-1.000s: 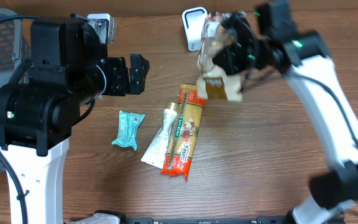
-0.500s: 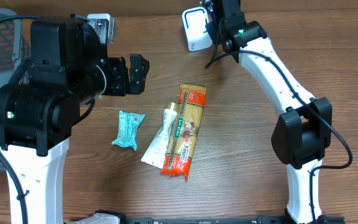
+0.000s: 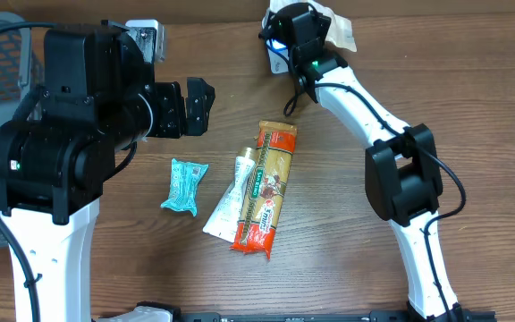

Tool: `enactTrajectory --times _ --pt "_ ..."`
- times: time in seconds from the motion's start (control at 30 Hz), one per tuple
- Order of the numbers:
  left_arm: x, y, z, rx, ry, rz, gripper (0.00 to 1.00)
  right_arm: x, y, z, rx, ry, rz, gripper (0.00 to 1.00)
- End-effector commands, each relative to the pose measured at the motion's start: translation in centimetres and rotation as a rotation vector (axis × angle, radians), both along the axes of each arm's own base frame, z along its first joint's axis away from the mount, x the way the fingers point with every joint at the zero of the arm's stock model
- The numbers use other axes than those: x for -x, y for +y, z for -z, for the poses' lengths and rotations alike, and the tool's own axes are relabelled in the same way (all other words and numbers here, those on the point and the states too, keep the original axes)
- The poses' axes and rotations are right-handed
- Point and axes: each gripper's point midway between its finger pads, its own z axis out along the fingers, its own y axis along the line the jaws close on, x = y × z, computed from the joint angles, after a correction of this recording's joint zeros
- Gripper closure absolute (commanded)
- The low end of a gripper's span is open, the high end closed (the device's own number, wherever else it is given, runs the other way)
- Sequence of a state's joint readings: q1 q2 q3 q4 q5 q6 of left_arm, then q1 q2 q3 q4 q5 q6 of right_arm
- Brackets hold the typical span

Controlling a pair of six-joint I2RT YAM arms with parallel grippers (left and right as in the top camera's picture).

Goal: Scan the item barcode
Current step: 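Hold the clear bag in front of the white scanner window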

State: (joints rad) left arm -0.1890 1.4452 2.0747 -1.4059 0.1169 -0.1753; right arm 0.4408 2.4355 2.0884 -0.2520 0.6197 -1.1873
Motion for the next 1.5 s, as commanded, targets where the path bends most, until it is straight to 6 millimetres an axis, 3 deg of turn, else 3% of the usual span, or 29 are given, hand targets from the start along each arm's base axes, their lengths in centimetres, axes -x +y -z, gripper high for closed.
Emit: enactTrajectory --times 0.0,0.43,1.3,1.47 --pt "-0.2 -0.2 -0.1 -0.009 -0.008 0.021 0.01 -0.5 -0.6 -0.8 0.123 -0.014 -0.007 0.96" --pt "-0.2 -0.2 -0.1 -0.009 -0.008 0.021 0.01 0.4 0.2 2.1 0.143 0.08 -0.058 0.96" --pt "-0.2 -0.2 -0.1 -0.009 -0.008 0.021 0.0 1.2 1.4 3.5 0.033 0.119 -0.064 0.96" --pt "-0.2 -0.2 -0.1 -0.01 -0.008 0.021 0.0 1.4 1.4 1.1 -0.184 0.05 0.044 0.96"
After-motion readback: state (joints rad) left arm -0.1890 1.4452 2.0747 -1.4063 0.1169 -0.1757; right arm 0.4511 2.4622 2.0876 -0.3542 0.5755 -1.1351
